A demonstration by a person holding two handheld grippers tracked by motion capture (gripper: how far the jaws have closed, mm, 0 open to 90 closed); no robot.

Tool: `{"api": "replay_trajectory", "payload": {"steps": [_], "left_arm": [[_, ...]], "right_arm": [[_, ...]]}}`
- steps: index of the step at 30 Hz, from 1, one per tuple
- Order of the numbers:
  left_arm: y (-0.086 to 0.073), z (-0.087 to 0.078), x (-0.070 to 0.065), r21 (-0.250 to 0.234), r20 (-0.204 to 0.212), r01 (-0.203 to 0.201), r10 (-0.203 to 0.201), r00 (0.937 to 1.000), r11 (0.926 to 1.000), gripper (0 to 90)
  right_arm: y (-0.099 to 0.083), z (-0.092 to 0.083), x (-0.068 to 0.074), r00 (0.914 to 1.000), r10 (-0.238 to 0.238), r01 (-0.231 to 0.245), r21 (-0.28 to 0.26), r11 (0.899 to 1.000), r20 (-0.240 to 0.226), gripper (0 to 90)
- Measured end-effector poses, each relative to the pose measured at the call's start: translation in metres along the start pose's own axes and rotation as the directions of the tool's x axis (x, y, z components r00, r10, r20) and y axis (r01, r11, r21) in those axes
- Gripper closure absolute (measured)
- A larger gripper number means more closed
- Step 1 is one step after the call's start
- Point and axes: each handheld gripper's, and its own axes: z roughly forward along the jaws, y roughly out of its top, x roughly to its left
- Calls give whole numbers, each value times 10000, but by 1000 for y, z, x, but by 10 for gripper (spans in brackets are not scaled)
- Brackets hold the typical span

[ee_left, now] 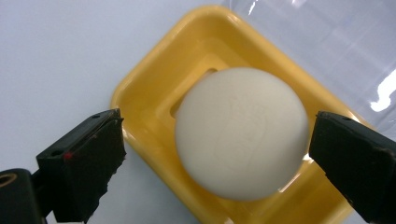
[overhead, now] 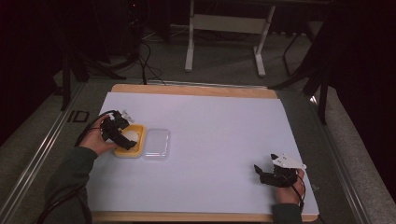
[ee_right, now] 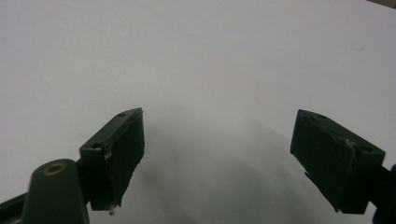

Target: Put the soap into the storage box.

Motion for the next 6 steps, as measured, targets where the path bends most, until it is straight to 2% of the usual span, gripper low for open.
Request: {"api": "replay_trajectory", "payload": {"steps": [1, 4, 5, 6], "left_arm": [[-1, -2, -1, 20, -223, -55, 56, 9997, 10000, 41], [-3, -8, -3, -78, -160, -98, 97, 9998, 9999, 40], [-6, -14, -8, -233, -329, -165, 157, 9993, 9996, 40], [-6, -14, -8, -233, -329, -165, 157, 9993, 9996, 40]], "right_arm": [[0, 0, 0, 10000, -1, 1, -4, 10000, 4, 175], [0, 0, 0, 10000, 4, -4, -2, 10000, 9, 175], [0, 0, 0, 10000, 9, -9, 5, 10000, 7, 175], [0, 0, 0, 10000, 9, -9, 5, 10000, 7, 175]]}}
